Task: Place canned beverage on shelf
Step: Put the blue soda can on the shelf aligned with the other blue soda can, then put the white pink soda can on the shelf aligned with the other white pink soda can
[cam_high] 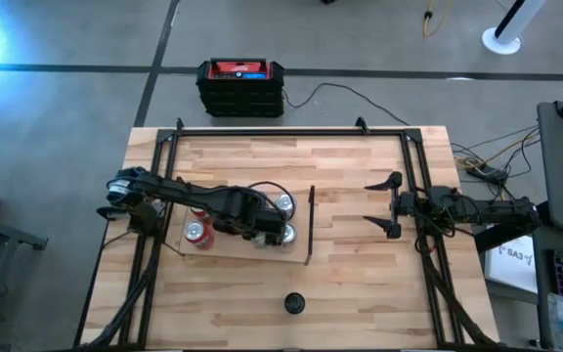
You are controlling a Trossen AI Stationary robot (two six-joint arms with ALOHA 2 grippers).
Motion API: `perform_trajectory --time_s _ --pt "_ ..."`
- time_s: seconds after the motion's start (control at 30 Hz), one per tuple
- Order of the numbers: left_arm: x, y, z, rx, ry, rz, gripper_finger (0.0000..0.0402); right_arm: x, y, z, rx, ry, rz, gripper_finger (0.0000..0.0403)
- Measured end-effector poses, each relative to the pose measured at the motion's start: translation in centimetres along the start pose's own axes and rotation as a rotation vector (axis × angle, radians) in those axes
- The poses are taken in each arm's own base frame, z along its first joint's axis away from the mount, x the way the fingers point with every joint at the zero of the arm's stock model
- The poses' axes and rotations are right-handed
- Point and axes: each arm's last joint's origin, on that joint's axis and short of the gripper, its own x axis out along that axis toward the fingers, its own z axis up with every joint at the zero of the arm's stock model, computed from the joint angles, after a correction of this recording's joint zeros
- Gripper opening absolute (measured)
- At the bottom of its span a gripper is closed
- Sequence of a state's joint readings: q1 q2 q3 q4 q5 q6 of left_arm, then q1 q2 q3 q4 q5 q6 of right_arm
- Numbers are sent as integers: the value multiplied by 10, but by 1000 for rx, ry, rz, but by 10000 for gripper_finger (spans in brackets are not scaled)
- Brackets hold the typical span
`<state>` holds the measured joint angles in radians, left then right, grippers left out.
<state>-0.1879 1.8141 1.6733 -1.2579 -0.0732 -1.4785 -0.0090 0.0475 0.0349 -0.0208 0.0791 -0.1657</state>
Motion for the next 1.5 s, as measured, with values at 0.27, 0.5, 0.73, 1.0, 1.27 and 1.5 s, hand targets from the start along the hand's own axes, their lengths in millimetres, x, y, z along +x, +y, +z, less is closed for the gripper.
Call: perform_trajectory --time_s 0.27,0.5,0.73,1.0,1.27,1.5 --pt "-26 -4 -12 -42 88 -31 390 0 0 0 0 0 0 398" --pt "-47 -10 -56 -152 122 -73 393 0 0 0 -2 0 0 398" --pt "-40 -38 -117 -165 160 -79 393 0 0 0 0 0 0 398" --pt "-13 -76 -137 -132 161 -40 393 0 0 0 0 0 0 398" --pt "0 -80 -127 -148 242 -51 393 0 0 0 -1 1 0 398" --pt "-17 -80 -133 -84 194 -99 393 0 0 0 0 1 0 398"
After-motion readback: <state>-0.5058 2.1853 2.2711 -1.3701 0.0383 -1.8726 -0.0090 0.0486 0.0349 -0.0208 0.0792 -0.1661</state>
